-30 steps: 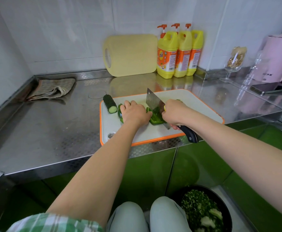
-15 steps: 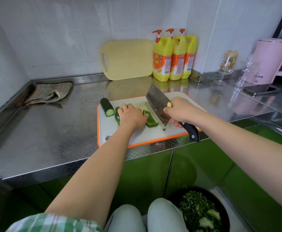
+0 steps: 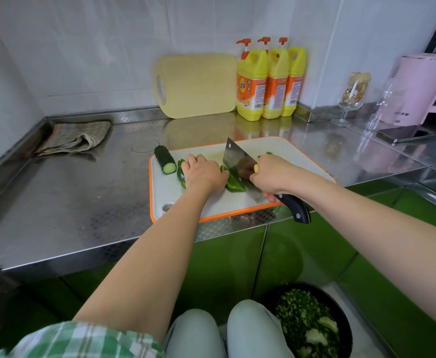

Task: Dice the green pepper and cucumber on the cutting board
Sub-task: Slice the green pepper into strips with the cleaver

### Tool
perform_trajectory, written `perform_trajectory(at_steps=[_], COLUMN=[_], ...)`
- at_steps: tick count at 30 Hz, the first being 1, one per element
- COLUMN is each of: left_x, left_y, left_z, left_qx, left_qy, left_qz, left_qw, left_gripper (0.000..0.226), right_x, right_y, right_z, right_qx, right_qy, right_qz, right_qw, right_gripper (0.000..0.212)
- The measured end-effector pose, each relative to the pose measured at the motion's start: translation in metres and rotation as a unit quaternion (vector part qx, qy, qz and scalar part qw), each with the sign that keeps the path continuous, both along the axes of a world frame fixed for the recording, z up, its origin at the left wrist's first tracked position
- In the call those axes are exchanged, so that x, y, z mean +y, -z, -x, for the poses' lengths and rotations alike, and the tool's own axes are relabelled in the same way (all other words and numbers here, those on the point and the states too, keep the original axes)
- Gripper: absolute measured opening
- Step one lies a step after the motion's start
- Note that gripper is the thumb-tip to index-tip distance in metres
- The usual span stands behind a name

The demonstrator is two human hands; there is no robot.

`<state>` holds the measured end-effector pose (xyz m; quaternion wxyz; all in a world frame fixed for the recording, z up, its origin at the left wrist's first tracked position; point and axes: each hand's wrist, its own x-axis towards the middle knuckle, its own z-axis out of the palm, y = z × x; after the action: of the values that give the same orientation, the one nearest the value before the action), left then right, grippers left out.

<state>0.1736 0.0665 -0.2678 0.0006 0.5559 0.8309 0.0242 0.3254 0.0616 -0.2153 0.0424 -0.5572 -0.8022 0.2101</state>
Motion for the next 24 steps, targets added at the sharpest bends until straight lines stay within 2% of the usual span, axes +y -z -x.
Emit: perform_trajectory(at_steps=[3,5,7,10,14,17,19,24], left_x=[0.000,0.000,-0.001,-0.004,-0.005,-0.004,-0.003,-0.002], left_y=[0.001,0.001,0.001,-0.001,-0.001,-0.001,0.000,0.002], left_z=[0.000,0.001,0.002,0.002,0.000,-0.001,-0.002,-0.002], left_qx=[0.000,-0.003,-0.007,-0.014,-0.009,-0.005,-0.001,0.003], left_qy=[0.001,0.005,0.007,0.017,0.017,0.014,0.010,0.008], left_qz=[-0.002,-0.004,-0.001,-0.004,-0.003,-0.006,-0.009,-0.016], left_qw=[1.000,1.000,1.000,1.000,1.000,1.000,1.000,1.000], left_gripper=[0.053,0.053,0.053,0.052,0.053,0.053,0.053,0.054], right_x=[-0.002,0.000,0.004,0.010,0.018,0.020,0.019,0.004], right_y=[0.000,0.002,0.003,0.004,0.010,0.008,0.002,-0.008], right_z=[0.012,0.018,0.022,0.025,0.020,0.006,0.000,-0.004], right_qx=[-0.019,-0.008,0.010,-0.010,0.059,0.116,0.121,0.083], right_qy=[0.003,0.003,0.001,0.025,0.051,0.050,0.039,0.018], right_qz=[-0.007,-0.012,-0.017,-0.027,0.000,-0.005,0.004,0.019], right_qw=[1.000,1.000,1.000,0.999,0.997,0.992,0.992,0.996], right_gripper=[0.014,0.011,0.016,0.022,0.008,0.025,0.034,0.031])
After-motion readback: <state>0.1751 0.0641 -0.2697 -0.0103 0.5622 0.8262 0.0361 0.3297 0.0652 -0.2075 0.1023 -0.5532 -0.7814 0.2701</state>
